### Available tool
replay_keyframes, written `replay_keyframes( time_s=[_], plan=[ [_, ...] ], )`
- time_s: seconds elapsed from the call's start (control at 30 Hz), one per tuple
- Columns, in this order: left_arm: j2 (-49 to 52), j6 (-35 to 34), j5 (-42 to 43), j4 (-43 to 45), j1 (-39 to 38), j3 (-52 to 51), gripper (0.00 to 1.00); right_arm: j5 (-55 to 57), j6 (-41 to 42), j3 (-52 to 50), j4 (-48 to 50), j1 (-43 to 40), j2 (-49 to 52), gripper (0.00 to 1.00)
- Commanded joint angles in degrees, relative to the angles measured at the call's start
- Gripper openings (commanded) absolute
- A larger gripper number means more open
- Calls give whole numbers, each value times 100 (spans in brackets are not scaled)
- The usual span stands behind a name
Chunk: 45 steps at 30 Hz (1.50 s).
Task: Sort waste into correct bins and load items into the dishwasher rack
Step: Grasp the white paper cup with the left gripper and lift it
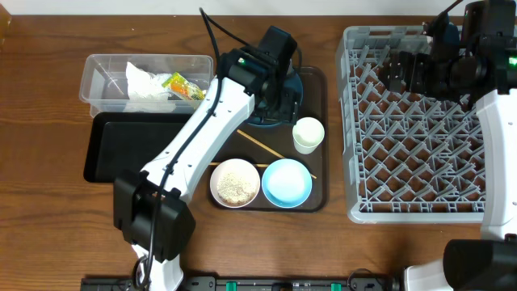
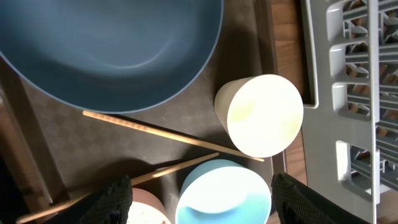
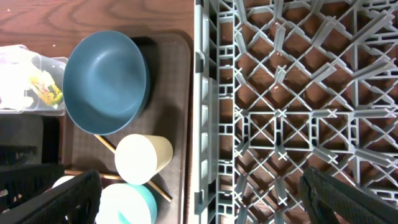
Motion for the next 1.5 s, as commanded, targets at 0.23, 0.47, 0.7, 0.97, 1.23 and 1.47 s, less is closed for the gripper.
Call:
replay_keyframes(
  time_s=[0.23,0.47,0.7,0.97,1.23,1.47],
  plan=[
    [94,-885,57,114,-39,-37,70,-22,-74,79,-61,-59,-20,99],
    [271,-1093,-50,155,-175,-37,67,-20,-76,79,-74,-59,-20,99],
    [765,-1189,-44,166,-238,-37,64,22,-76,79,-74,-59,-20,99],
    [1235,-1231,-42,188,-254,-37,57,24,-76,79,-72,-59,-20,99],
    [1368,-1250,-44,330,-308,-37,40,22,-76,79,-74,-59,-20,99],
    [1368,-1248,-44,437,-439,-37,29,22,-76,79,-90,-59,-20,99]
  ],
)
